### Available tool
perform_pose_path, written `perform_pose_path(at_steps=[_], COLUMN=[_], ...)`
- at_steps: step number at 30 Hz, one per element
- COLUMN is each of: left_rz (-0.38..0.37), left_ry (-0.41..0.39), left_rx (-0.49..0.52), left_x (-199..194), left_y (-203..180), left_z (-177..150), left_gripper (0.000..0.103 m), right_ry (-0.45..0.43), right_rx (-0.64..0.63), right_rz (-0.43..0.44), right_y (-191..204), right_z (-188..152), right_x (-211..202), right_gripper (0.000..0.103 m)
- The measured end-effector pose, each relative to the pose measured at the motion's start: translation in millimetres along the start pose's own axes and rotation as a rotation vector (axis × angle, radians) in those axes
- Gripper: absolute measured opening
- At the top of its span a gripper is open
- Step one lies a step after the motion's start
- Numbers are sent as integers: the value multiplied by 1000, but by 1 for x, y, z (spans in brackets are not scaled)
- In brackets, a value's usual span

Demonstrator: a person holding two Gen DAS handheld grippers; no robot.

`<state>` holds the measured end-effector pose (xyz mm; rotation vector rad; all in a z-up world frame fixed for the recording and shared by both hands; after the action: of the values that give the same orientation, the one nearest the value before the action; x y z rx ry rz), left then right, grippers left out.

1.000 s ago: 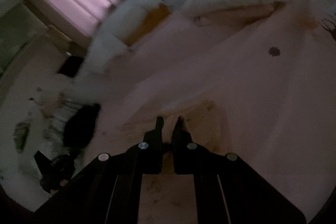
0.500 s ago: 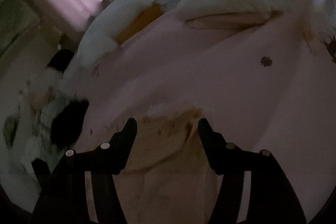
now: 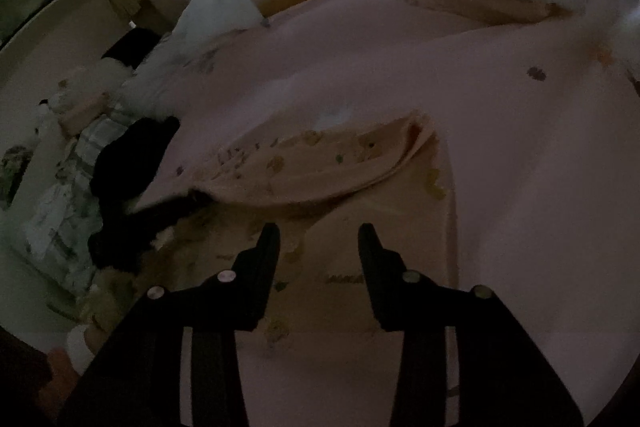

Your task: Fold small clothes

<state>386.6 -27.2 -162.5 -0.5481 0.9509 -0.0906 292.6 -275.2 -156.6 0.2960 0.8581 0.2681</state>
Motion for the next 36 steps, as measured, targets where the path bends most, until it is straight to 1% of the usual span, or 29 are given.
perform_pose_path(at_steps=[1, 2, 4, 5, 7, 8, 10, 11, 12, 13, 14, 15, 16, 17, 18, 20, 21, 23, 24, 26, 29, 31, 33, 36], left_rz=[-14, 11, 54, 51, 20, 16, 31, 51, 66, 63, 27, -1, -21, -53, -75, -100, -102, -113, -126, -177, -213, -254, -297, -333], left_ry=[-22, -64, -132, -149, -133, -117, -108, -103, -88, -68, -35, -18, 6, 51, 75, 123, 148, 173, 181, 192, 205, 196, 186, 171], left_rx=[-31, -43, -28, -18, -6, 17, 68, 83, 86, 84, 57, 29, 2, -37, -56, -99, -117, -151, -168, -186, -214, -238, -272, -334], left_x=[-2, -9, -23, -34, -56, -66, -87, -97, -107, -113, -125, -131, -136, -141, -142, -140, -136, -132, -128, -117, -103, -95, -86, -70], left_y=[-1, 1, 2, 3, 4, 5, 7, 11, 17, 22, 33, 39, 46, 52, 55, 63, 66, 69, 67, 60, 56, 51, 47, 46], left_z=[5, 15, 27, 30, 26, 19, -2, -14, -31, -44, -66, -79, -91, -107, -116, -132, -138, -144, -145, -142, -135, -128, -118, -102], left_gripper=[5, 5, 5, 5, 5, 5, 6, 8, 25, 48, 55, 59, 59, 59, 59, 59, 59, 59, 59, 59, 59, 59, 60, 59], right_ry=[1, 3, 3, 1, -20, -35, -52, -53, -48, -40, -24, -8, 6, 15, 32, 55, 57, 70, 72, 73, 50, 37, 22, -2], right_rx=[-2, -4, -2, -1, -2, -2, 14, 34, 52, 72, 107, 137, 172, 211, 236, 284, 310, 328, 333, 347, 369, 374, 393, 431], right_rz=[-2, 3, 3, 1, -15, -21, -13, -3, 9, 17, 24, 35, 52, 84, 128, 184, 181, 180, 182, 186, 210, 236, 242, 273], right_y=[5, 6, 8, 9, 7, 7, 7, 6, 5, 3, 0, -2, -4, -6, -5, 1, 0, 3, 5, 7, 8, 9, 5, 0], right_z=[2, 2, 4, 2, 0, -5, -16, -26, -34, -42, -54, -63, -71, -81, -89, -101, -105, -112, -114, -114, -107, -103, -96, -85], right_x=[2, 1, 0, -3, -12, -20, -32, -37, -39, -40, -38, -37, -35, -34, -30, -24, -21, -15, -12, -8, -2, 3, 10, 23], right_gripper=[41, 41, 42, 42, 42, 42, 43, 44, 44, 44, 44, 44, 44, 47, 54, 56, 56, 56, 56, 56, 57, 57, 55, 55])
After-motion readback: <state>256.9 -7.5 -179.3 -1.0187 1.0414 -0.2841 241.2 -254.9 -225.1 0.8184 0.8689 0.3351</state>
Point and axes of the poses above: each gripper's, at about its wrist camera, not at the fingertips, and x roughly the way its jaws point, y to its left, z to its top, the point moved 9 cm from there along x, roughly the way its jaws point, and after that the axes turned 9 degrees about -x, right-handed, at the moved point
